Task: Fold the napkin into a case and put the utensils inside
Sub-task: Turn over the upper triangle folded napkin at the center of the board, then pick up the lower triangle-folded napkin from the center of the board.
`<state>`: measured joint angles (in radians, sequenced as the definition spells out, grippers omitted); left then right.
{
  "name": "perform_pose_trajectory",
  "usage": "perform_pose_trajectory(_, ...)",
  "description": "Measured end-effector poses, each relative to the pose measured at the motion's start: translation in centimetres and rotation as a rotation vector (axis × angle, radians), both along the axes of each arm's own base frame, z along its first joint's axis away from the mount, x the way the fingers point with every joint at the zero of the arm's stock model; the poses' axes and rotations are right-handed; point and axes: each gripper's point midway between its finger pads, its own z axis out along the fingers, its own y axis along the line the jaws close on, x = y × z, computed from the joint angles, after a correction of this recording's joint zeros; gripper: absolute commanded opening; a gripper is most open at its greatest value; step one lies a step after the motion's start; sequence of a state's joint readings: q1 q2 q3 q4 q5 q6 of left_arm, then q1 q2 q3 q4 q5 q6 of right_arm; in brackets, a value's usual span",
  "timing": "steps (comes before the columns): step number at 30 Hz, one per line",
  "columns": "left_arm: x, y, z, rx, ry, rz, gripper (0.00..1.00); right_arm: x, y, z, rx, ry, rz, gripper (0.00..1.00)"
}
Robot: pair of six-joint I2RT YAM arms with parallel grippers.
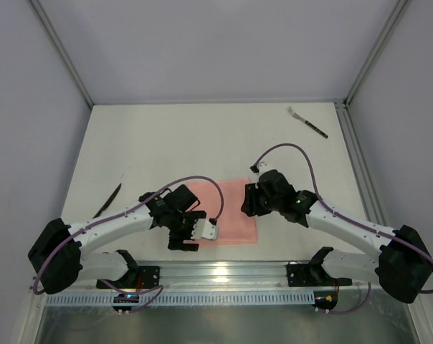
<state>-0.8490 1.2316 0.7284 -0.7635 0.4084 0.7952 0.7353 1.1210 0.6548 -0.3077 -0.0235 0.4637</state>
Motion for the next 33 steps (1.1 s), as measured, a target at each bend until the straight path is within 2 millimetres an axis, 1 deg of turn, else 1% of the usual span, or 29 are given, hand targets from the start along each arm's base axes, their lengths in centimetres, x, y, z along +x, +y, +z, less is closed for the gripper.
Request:
perform_pose_trajectory(2,-0.4,-0.4,-0.3,0.014,-0.014,-0.037,0.80,-0.5,0.5,-0.5,0.003,0.024,0.043,0.46)
perform_pose_trajectory(6,-0.6,-0.9,-1.3,0.047,-0.048,-0.088,0.80,-0.5,1.3,0.1,0.045,0.012,0.101,0.46)
perform_pose_trajectory(8,-0.6,-1.0,-2.0,0.064,-0.072,-0.110,0.80,-0.3,1.3,0.3,0.059,0.008,0.112,0.46)
perform_pose_trajectory(10,-0.8,-0.9,-2.7,0.085,-0.105,-0.139,0.77,-0.1,1.1,0.5,0.067,0.009,0.116,0.46)
perform_pose_trajectory(13,-1.1,-0.7,-3.8,0.113,-0.142,-0.174,0.70,0.1,0.9,0.8,0.082,0.005,0.123,0.46)
perform_pose_trajectory(14,-1.2,-0.7,-3.9,0.118,-0.148,-0.179,0.68,0.1,0.9,0.9,0.087,0.004,0.128,0.46)
perform_pose_trajectory(17,-0.8,-1.4,-3.8,0.101,-0.186,-0.186,0.62,0.0,1.0,1.3,0.102,-0.002,0.144,0.46)
perform_pose_trajectory(18,-0.6,-1.5,-3.7,0.096,-0.200,-0.184,0.57,-0.1,1.1,1.4,0.107,-0.004,0.150,0.46)
perform_pose_trajectory(20,-0.2,-1.9,-3.7,0.086,-0.230,-0.180,0.54,-0.2,1.3,1.6,0.117,-0.009,0.161,0.45)
perform_pose_trajectory(23,0.7,-2.6,-3.6,0.065,-0.296,-0.173,0.44,-0.4,1.4,1.7,0.129,-0.009,0.174,0.45)
perform_pose_trajectory(25,1.1,-2.9,-3.6,0.055,-0.334,-0.174,0.40,-0.5,1.5,1.6,0.130,-0.007,0.179,0.45)
perform_pose_trajectory(28,1.5,-3.0,-3.6,0.048,-0.377,-0.175,0.33,-0.6,1.5,1.8,0.133,-0.014,0.187,0.45)
perform_pose_trajectory(29,1.6,-3.0,-3.6,0.049,-0.387,-0.176,0.28,-0.6,1.5,1.9,0.134,-0.018,0.191,0.45)
perform_pose_trajectory(32,1.8,-2.8,-3.7,0.058,-0.402,-0.178,0.23,-0.7,1.5,2.4,0.142,-0.038,0.207,0.42)
perform_pose_trajectory(33,1.8,-2.7,-3.7,0.060,-0.402,-0.177,0.15,-0.8,1.5,2.6,0.143,-0.046,0.216,0.42)
